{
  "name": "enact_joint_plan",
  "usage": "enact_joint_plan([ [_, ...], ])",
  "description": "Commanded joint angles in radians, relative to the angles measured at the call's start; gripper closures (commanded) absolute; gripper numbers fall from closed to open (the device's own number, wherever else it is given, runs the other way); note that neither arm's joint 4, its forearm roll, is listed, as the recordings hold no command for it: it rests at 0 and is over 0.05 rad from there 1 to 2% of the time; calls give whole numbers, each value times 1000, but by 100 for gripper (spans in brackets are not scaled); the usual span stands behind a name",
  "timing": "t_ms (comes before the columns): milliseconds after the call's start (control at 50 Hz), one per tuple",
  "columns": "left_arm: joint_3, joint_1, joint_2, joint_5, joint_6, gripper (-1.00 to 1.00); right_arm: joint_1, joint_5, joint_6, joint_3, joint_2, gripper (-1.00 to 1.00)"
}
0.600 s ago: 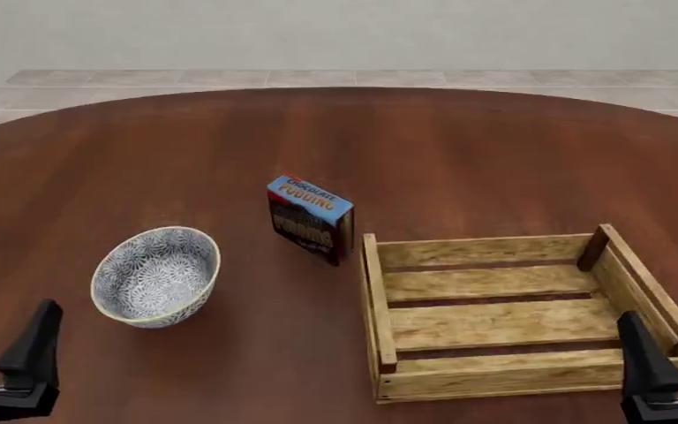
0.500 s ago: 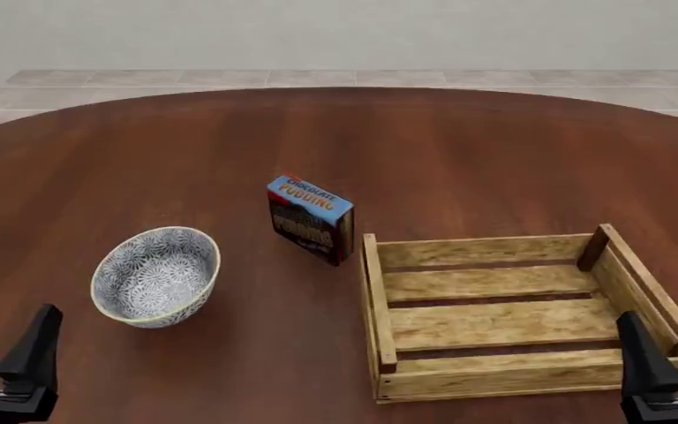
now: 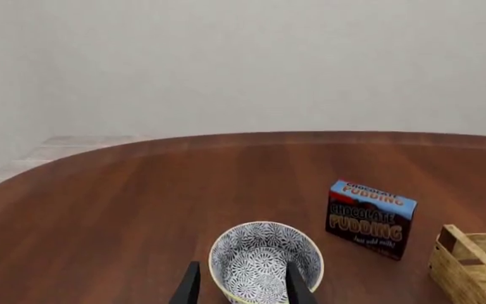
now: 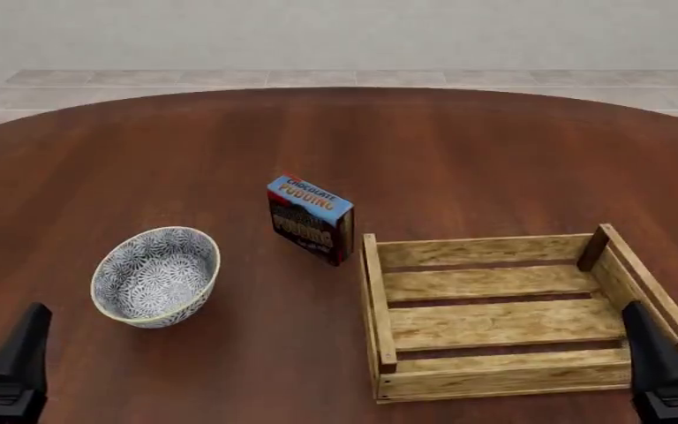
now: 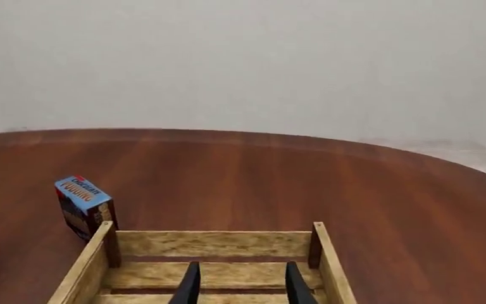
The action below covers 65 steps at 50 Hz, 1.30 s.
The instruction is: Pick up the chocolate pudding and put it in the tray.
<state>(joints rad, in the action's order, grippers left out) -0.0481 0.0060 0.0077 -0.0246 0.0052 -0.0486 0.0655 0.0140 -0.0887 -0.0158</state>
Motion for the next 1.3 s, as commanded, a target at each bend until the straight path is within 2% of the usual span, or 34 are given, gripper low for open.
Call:
enact_joint_plan([
  [20,-28,4,-6,-23,-3,-100,-9,18,21,-82,-49,-100],
  [400,-60,4,-7,-49,-8,-100,-81,-82,80,-219,-308,-100],
  [580,-62,0,-7,-48,-13,-100,-139,-95,116,-336,-467,-100],
  [700,-61,0,-7,-46,-16,-100,-177,-89,117,-403,-558,-100],
  [740,-62,3,-6,-45,-20,-100,-203,-83,143,-446,-598,-100],
  [780,-61,3,-6,-44,-20,-100,-214,-81,147,-456,-609,-100],
  [800,-61,3,-7,-43,-21,-100,-226,-80,174,-478,-635,-100],
  [840,-61,4,-6,-43,-23,-100,-232,-77,152,-491,-642,-100],
  [920,-55,3,-6,-39,-24,-100,-257,-62,182,-545,-699,-100],
  [1000,-51,2,-6,-36,-24,-100,-281,-49,183,-597,-750,-100],
  [1040,-48,1,-6,-34,-25,-100,-289,-39,194,-627,-782,-100],
  [1080,-48,2,-7,-32,-27,-100,-300,-17,182,-667,-815,-100],
  [1180,-50,2,-7,-34,-27,-100,-334,23,227,-736,-876,-100],
  [1220,-53,2,-7,-36,-26,-100,-341,45,212,-766,-892,-100],
  [1260,-56,0,-7,-38,-27,-100,-347,50,231,-780,-898,-100],
  [1300,-59,-2,-7,-41,-25,-100,-357,73,223,-809,-913,-100],
])
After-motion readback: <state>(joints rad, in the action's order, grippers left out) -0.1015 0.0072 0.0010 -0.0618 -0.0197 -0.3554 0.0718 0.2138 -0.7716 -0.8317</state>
